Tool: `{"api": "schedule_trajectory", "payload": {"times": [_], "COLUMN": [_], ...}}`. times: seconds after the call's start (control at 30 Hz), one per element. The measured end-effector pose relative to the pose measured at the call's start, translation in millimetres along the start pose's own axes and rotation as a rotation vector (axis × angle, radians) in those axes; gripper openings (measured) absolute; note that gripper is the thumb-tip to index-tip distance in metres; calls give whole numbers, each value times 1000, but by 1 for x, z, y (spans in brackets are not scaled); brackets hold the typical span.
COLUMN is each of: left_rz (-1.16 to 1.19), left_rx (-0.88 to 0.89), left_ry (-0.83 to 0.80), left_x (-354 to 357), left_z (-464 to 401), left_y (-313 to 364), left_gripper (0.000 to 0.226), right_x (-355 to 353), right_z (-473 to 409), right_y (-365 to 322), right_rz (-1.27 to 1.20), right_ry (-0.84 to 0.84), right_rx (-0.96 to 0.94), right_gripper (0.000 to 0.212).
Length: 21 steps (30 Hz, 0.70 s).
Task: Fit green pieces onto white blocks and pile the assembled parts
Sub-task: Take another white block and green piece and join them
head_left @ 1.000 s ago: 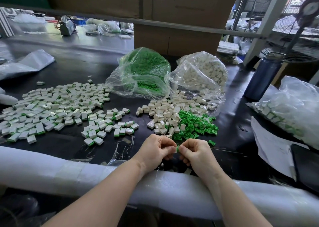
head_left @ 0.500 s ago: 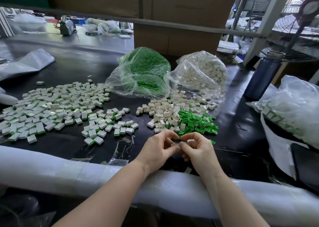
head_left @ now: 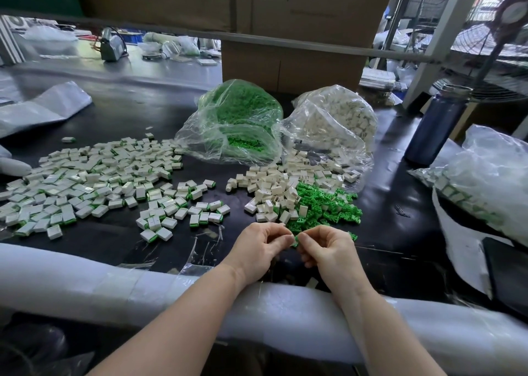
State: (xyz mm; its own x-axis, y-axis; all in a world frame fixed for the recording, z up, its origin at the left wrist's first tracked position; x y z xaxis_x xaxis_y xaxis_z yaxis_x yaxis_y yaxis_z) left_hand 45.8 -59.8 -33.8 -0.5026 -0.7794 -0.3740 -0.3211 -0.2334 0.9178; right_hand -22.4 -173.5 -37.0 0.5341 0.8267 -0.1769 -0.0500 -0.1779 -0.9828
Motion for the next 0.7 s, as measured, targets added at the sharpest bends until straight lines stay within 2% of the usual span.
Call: {"api": "schedule_trajectory", "payload": {"times": [0.33, 0.53, 0.7], "left_rz": [-67, -202, -133], "left_rx": [-27, 67, 44], "left_ry": [-32, -70, -48], "left_x": [3, 7, 5], "left_z": [0, 1, 2], "left_y": [-2, 3, 4], "left_gripper": [11, 14, 13], "right_x": [3, 5, 2], "right_z": [1, 2, 1], "right_y": [0, 1, 2], "right_rz": [125, 216, 90], "right_ry": [-34, -77, -40], "right_rx": [17, 0, 14], "right_gripper": [19, 24, 17]}}
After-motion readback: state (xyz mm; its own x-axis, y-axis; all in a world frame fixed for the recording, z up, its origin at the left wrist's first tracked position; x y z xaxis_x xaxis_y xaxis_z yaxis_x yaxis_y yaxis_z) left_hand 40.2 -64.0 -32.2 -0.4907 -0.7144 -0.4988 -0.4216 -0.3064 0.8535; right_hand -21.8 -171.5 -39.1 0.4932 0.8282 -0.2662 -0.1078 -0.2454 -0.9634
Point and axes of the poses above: each hand's wrist, its own z-axis away from the middle knuckle, its own x-axis out of the palm, y = z × x, the point moved 8 cm from there along -z, towards the middle knuckle, and after that the axes turned 3 degrees about y, right-handed, at the moved point
